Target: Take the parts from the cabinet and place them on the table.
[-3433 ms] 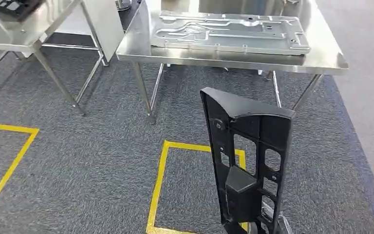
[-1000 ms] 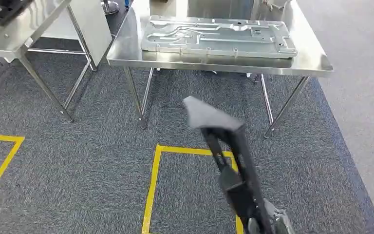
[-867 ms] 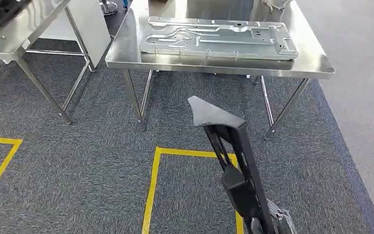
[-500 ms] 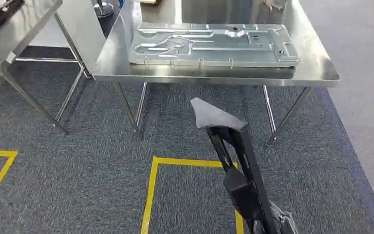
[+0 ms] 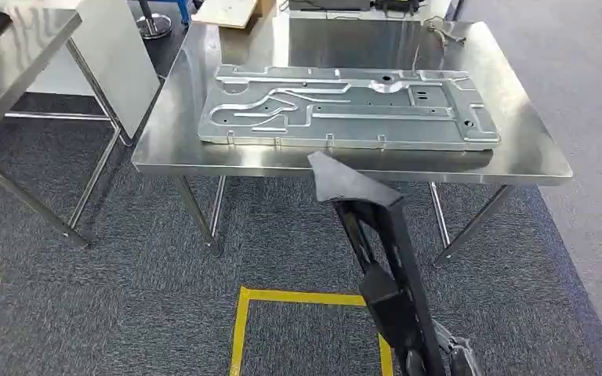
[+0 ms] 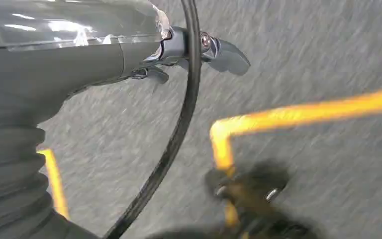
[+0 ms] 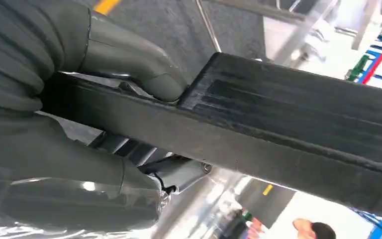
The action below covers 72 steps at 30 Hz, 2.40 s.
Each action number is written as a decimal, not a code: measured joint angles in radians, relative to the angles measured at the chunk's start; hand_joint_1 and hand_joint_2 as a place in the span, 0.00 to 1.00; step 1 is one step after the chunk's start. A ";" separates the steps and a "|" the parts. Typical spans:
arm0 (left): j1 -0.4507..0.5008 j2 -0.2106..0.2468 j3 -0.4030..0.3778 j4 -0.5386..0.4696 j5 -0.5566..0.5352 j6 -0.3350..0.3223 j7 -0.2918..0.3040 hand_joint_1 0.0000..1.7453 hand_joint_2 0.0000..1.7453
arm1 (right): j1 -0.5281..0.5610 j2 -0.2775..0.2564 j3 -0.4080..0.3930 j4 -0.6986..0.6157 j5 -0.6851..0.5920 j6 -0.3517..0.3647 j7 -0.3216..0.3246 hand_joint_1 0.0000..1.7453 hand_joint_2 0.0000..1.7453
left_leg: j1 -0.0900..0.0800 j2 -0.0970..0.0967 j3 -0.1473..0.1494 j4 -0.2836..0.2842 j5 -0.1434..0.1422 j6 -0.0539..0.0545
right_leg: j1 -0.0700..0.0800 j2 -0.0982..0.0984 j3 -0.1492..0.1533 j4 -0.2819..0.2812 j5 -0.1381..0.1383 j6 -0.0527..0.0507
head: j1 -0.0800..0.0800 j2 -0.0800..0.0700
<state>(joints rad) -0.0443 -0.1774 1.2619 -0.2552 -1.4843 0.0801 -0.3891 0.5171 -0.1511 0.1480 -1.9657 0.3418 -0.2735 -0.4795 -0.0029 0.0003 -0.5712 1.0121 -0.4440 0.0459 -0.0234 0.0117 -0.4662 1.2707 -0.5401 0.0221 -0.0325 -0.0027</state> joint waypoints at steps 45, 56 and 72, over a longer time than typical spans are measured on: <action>0.002 0.002 0.000 0.001 0.000 0.001 0.002 0.00 1.00 | 0.012 0.013 -0.008 -0.003 0.001 0.001 0.004 1.00 1.00 | 0.000 -0.013 0.078 0.122 -0.089 -0.059 | -0.011 -0.009 -0.072 -0.222 0.016 -0.032 | 0.000 0.000; 0.023 0.004 0.000 0.001 0.000 0.002 0.002 0.00 1.00 | 0.029 0.007 -0.003 -0.003 0.000 0.003 0.000 1.00 1.00 | -0.021 -0.003 -0.107 0.045 0.060 -0.019 | 0.007 0.012 0.109 -0.297 -0.094 -0.023 | 0.000 0.000; 0.002 -0.005 0.000 0.002 0.000 0.001 0.002 0.00 1.00 | 0.033 0.009 -0.002 -0.004 -0.002 0.003 0.001 1.00 1.00 | -0.015 -0.013 0.011 0.008 -0.030 -0.013 | 0.023 0.003 -0.097 -0.244 0.020 -0.031 | 0.001 0.000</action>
<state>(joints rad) -0.0427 -0.1823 1.2615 -0.2529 -1.4843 0.0809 -0.3868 0.5503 -0.1419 0.1465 -1.9696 0.3403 -0.2705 -0.4788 -0.0179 -0.0131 -0.5606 1.0203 -0.4739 0.0326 -0.0006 0.0146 -0.5629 1.0268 -0.5197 -0.0091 -0.0313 -0.0027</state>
